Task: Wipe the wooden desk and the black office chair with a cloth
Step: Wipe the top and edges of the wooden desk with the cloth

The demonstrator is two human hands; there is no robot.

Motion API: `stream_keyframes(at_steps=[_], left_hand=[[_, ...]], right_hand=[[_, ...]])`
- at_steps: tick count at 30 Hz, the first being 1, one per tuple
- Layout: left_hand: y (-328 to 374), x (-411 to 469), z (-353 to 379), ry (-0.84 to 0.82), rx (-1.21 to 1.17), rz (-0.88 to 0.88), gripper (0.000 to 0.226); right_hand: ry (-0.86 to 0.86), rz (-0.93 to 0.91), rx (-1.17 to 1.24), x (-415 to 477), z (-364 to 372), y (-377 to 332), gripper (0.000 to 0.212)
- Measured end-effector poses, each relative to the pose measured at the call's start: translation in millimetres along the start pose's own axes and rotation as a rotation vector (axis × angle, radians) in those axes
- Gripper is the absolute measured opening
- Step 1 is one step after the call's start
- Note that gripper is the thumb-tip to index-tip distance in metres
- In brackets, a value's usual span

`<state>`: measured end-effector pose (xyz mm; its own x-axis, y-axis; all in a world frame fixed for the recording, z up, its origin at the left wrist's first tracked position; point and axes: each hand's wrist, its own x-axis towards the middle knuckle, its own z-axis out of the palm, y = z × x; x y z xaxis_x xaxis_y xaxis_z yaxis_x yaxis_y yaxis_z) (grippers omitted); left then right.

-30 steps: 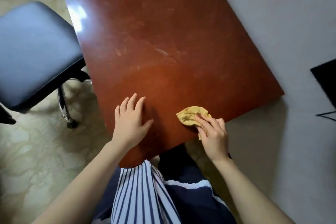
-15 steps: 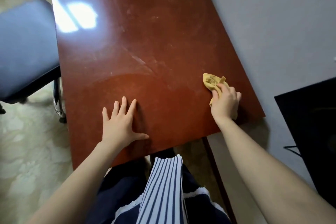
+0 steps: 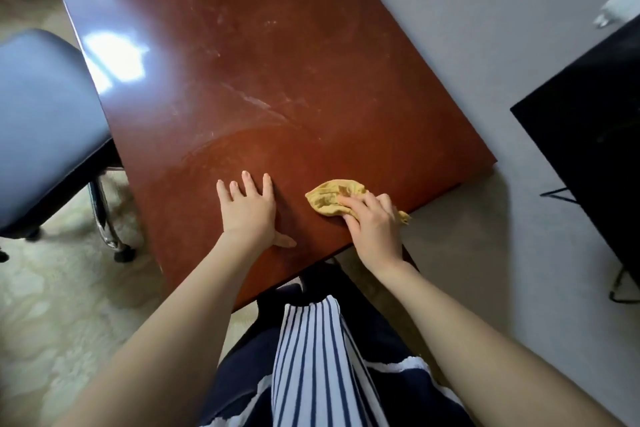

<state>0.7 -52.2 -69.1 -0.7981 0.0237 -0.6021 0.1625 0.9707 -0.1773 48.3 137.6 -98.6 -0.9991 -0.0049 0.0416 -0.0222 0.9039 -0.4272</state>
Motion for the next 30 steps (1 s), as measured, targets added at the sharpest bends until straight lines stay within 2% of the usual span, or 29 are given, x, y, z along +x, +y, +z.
stream_keyframes(at_steps=[5, 9, 11, 17, 22, 26, 30], left_hand=[[-6, -3, -2, -0.011, 0.034, 0.035, 0.132], [-9, -3, -3, -0.017, 0.014, 0.071, 0.128], [-15, -3, -2, -0.009, -0.017, 0.090, 0.126], [-24, -4, 3, -0.002, -0.065, 0.122, 0.124], [-25, -1, 5, 0.007, -0.083, 0.125, 0.122], [-24, 0, 5, 0.000, -0.094, 0.114, 0.123], [-22, -1, 3, -0.009, -0.048, 0.102, 0.125]], right_hand=[[0.015, 0.125, 0.057, -29, -1, -3, 0.029], [-0.001, 0.138, 0.042, -32, -12, 13, 0.028], [-0.008, 0.166, 0.002, -21, -19, 24, 0.027], [0.000, 0.408, -0.070, 36, -45, 55, 0.027], [-0.039, 0.534, -0.113, 84, -44, 42, 0.026], [-0.016, 0.472, -0.112, 100, -18, 1, 0.030], [-0.009, 0.253, -0.089, 74, 15, -38, 0.026]])
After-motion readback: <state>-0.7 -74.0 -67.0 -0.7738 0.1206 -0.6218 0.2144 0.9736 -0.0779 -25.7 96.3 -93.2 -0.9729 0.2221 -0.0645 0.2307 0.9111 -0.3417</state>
